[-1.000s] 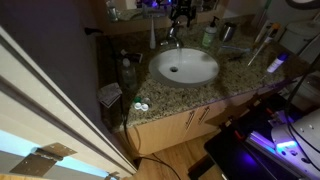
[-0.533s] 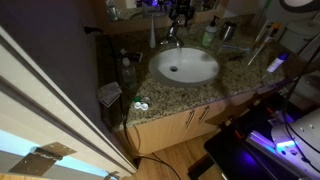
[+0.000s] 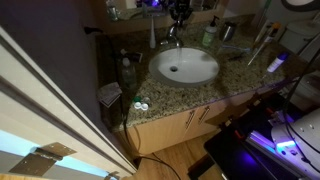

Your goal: Push the tap lever down then pull it up

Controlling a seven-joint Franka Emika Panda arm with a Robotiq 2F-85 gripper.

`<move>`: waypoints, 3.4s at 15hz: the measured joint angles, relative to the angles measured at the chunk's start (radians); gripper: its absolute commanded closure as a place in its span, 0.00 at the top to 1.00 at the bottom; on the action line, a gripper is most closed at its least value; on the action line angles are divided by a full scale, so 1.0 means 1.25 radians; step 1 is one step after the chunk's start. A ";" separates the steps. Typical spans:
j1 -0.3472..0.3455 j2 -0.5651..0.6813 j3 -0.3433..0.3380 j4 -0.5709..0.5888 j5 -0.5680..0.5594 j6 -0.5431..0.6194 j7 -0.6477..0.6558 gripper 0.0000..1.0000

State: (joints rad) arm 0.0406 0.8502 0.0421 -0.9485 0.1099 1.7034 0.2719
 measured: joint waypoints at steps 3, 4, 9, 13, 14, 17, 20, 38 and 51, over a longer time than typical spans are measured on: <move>0.003 -0.001 0.000 -0.002 -0.006 0.001 -0.006 0.07; 0.004 -0.002 0.000 -0.004 -0.008 -0.003 -0.013 0.07; 0.010 0.001 0.011 -0.037 -0.009 -0.042 -0.077 0.07; 0.026 0.002 0.016 -0.055 -0.011 -0.088 -0.116 0.07; 0.033 0.002 0.017 -0.065 -0.011 -0.120 -0.119 0.07; 0.059 0.009 0.016 -0.109 -0.032 -0.203 -0.119 0.07; 0.081 0.029 0.012 -0.142 -0.075 -0.249 -0.119 0.61; 0.033 -0.282 0.005 -0.414 -0.020 0.020 -0.156 1.00; 0.022 -0.106 -0.001 -0.275 0.090 0.209 0.001 1.00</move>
State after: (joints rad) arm 0.0681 0.7178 0.0409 -1.2920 0.2227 1.9648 0.2732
